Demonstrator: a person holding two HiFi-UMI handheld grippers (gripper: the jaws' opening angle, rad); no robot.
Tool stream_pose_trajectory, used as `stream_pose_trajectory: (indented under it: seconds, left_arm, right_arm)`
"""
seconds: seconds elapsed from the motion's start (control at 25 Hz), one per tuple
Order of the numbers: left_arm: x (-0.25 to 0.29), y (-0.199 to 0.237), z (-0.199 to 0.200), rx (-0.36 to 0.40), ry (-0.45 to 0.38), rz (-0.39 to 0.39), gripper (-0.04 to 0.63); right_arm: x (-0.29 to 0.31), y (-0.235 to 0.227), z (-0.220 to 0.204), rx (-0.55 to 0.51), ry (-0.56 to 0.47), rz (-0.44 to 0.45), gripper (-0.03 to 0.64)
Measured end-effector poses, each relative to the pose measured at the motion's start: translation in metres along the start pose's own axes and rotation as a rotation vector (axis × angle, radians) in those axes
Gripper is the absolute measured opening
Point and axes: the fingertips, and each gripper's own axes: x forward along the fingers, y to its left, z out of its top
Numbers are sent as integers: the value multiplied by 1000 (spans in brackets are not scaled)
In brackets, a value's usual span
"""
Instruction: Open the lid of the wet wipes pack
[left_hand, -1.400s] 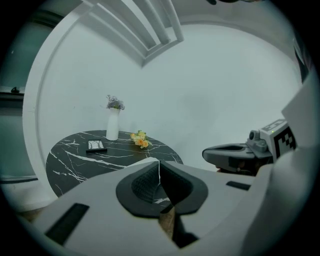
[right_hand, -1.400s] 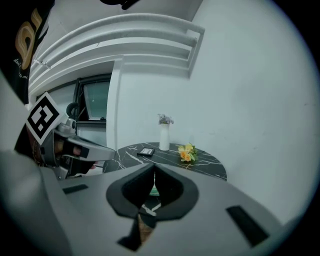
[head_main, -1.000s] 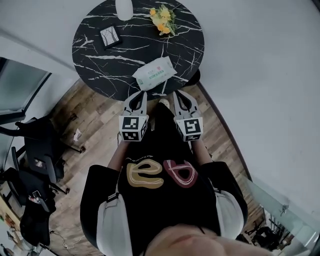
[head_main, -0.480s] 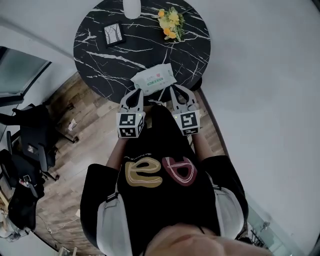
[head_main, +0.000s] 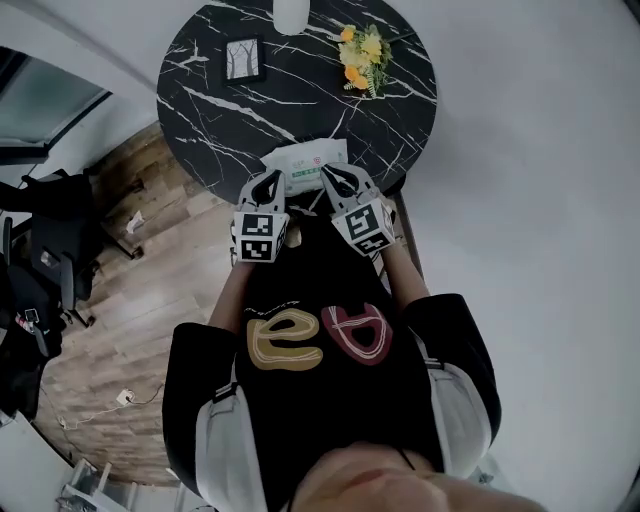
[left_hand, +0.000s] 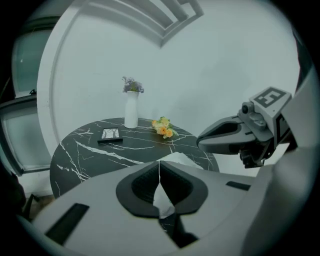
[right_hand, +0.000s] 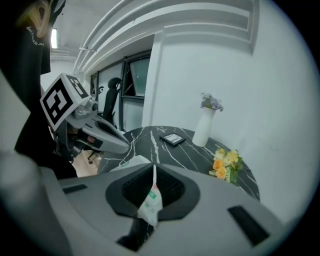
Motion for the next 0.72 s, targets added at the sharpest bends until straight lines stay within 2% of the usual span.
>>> stream_pose_trajectory:
  seconds: [0.16,0.4,0.56,0.72]
  left_arm:
    - [9,6,-10,54,45,33,17]
    - [18,10,-20,-28,97,57,18]
    - [27,8,-24,-91,106,41,18]
    - [31,8,-27,-116,120,40,18]
  right_arm:
    - [19,0,-2,-39,9,117,35]
    - [37,16,-18,-235,101,266,80]
    - [45,28,-31,-334,172,373,91]
    - [50,34,-43,-429,231,420,129]
